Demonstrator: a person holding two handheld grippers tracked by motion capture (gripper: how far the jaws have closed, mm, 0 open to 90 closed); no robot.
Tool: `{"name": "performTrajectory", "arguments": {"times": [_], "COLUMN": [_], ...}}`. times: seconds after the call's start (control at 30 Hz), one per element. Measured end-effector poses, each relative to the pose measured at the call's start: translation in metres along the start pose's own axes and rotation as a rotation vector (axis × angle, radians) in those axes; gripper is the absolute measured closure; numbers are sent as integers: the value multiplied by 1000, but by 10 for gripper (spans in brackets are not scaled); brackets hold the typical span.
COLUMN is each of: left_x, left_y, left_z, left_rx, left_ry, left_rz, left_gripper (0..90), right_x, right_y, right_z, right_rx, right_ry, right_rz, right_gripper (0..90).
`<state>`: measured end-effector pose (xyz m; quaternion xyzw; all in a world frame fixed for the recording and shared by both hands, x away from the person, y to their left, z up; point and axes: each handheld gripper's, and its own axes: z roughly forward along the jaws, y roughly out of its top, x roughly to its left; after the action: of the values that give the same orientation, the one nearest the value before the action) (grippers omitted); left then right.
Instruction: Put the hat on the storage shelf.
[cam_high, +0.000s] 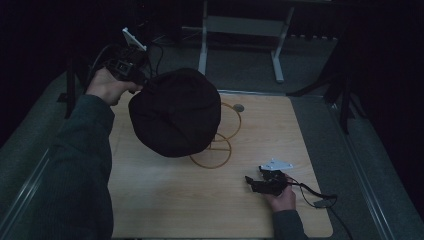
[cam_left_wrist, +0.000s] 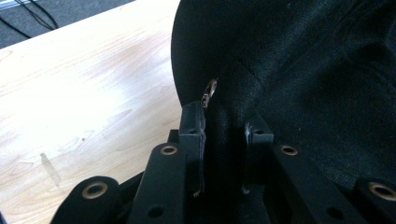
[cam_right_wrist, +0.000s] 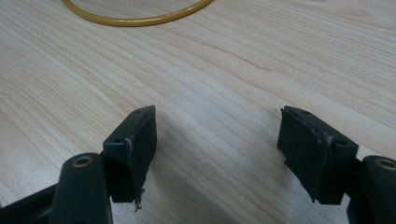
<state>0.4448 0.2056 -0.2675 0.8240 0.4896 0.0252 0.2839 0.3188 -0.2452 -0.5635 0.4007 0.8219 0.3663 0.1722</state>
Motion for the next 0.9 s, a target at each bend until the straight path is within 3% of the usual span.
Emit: {"name": "performTrajectory", "arguments": {"times": [0.23, 0.47, 0.63, 0.9], "left_x": [-5, -16, -21, -32], "left_y": [8, 23, 31, 45], "left_z": [8, 14, 22, 31], "left_rx": [-12, -4, -11, -6], "left_ry": [-24, -3, -25, -18], "left_rz": [-4, 11, 7, 18], "left_gripper": [746, 743, 743, 742], "right_x": [0, 0, 0, 0], "right_y": [0, 0, 0, 0], "right_z": [0, 0, 0, 0], "right_rx": [0, 1, 1, 1], "right_ry": [0, 0, 1, 2], "right_rz": [0, 1, 1, 0], "right_gripper": [285, 285, 284, 284]}}
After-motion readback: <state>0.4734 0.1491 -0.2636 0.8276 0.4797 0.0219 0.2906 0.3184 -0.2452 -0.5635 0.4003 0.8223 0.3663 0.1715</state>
